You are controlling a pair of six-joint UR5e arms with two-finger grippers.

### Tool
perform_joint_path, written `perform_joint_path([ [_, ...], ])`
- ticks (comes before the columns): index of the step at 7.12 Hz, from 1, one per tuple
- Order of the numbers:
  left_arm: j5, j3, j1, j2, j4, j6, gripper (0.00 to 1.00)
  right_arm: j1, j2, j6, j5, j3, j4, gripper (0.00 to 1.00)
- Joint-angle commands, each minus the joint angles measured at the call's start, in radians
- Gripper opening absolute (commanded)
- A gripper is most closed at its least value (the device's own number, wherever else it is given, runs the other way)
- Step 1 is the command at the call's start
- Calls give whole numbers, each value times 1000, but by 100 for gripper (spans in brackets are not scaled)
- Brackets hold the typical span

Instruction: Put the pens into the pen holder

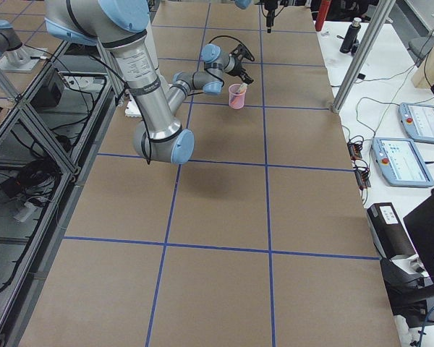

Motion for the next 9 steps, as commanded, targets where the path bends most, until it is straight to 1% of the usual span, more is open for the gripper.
perform_joint_path([
  [1,-1,9,-35,3,33,83,100,107,-10,0,174,155,-309,99],
  [2,-3,7,-67,-4,139,237,100,216,-15,-4,349,203,-486,99],
  [3,-3,10,-115,2,204,351,100,330,-21,-6,531,207,-610,99],
  [4,0,35,-126,34,203,370,100,439,-71,-30,668,207,-756,99],
  [5,-1,47,-150,53,200,370,100,513,-125,-109,741,196,-855,99],
  [6,18,79,-155,59,191,367,100,542,-218,-106,716,199,-874,99],
  [7,78,87,-155,59,174,366,100,571,-262,-105,652,173,-873,99],
  [8,109,105,-155,62,153,360,100,620,-254,-107,628,176,-872,99],
  [9,111,145,-153,82,103,354,100,661,-347,-109,620,178,-872,99],
])
